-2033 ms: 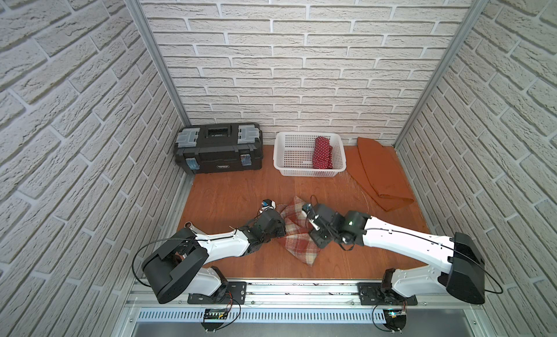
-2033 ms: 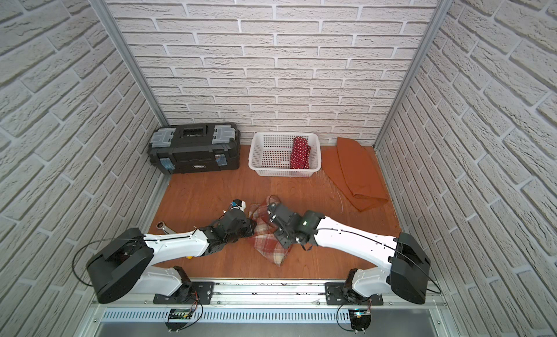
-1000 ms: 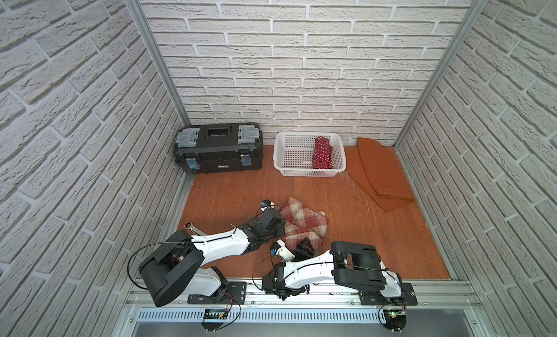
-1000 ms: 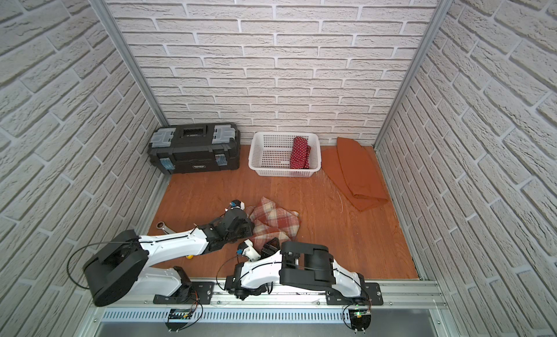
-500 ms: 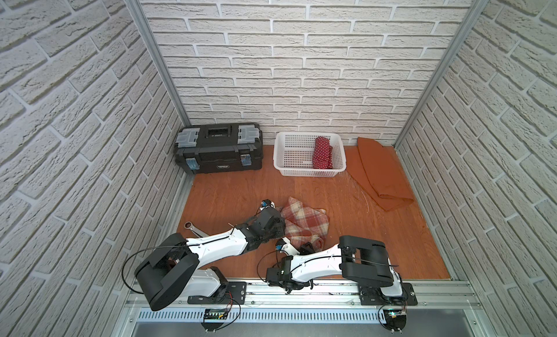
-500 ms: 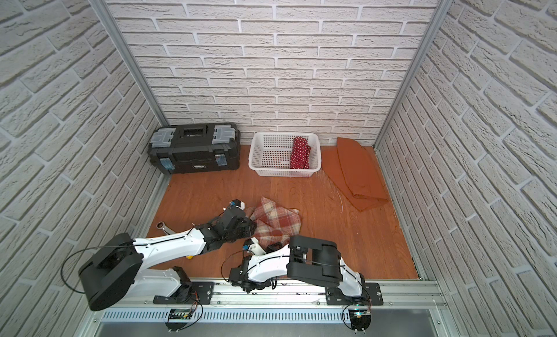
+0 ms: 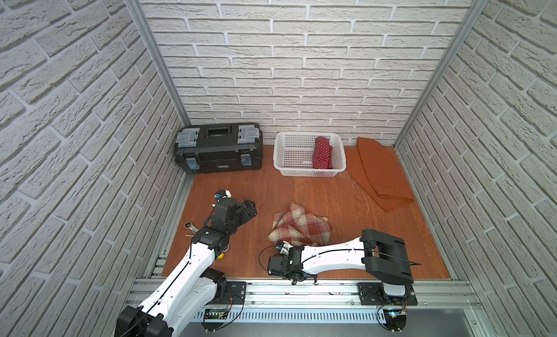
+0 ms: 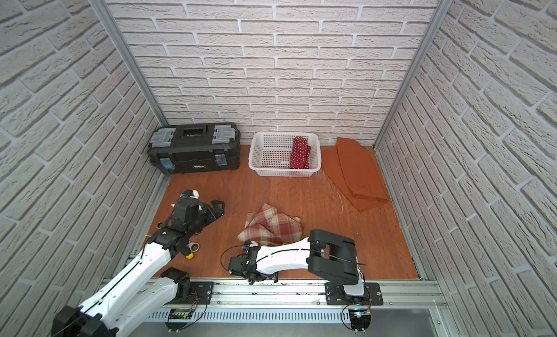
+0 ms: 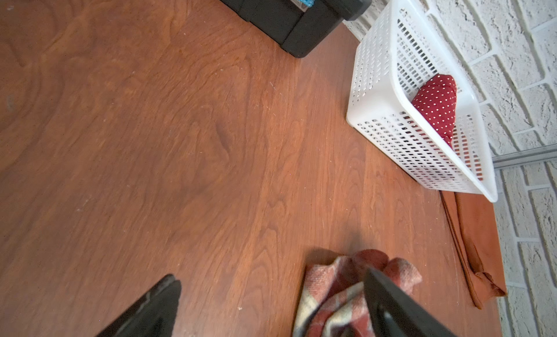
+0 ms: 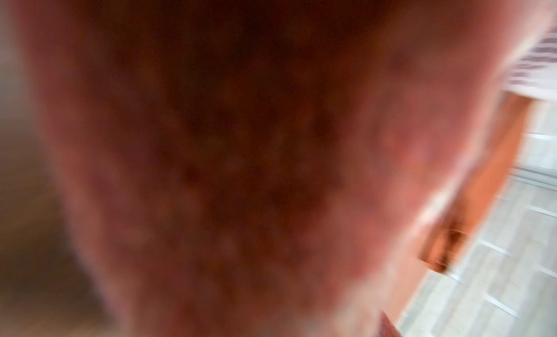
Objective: Roll up the skirts
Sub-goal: Roll the skirt at the center of the board.
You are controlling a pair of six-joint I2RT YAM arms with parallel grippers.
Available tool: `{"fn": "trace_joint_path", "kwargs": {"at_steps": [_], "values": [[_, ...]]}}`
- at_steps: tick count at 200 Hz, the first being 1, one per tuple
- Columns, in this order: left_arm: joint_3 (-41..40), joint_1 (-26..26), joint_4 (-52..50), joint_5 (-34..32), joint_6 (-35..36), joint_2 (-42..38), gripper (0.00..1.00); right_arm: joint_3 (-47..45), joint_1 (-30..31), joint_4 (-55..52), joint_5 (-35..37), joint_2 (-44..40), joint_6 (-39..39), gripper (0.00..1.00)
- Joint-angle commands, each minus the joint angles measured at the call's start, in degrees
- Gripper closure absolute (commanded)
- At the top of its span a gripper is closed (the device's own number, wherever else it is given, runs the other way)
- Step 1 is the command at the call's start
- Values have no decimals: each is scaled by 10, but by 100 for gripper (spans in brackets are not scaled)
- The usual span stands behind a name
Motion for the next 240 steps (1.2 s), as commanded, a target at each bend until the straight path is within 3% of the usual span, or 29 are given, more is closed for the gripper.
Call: {"fn": "trace_joint_path", "kwargs": {"at_steps": [1,42,73,97,130,199,240], "values": [[-24,1,3,41,3,10,2,-15,-30,117,-231,-51,-28,94],[-45,-25,51,47,-12,24,2,-87,-149,221,-462,-137,-11,92],[-51,-56,87,45,-16,55,2,-117,-234,293,-624,-103,0,88],[-58,-69,117,47,-26,67,2,-123,-285,334,-702,-73,1,86],[-63,-75,126,51,-23,69,2,-118,-333,310,-709,-87,-17,80],[-71,-83,173,77,-29,112,2,-100,-360,236,-570,-104,-72,63],[-66,-128,196,62,-41,124,2,-134,-386,317,-665,-94,-45,61]]}}
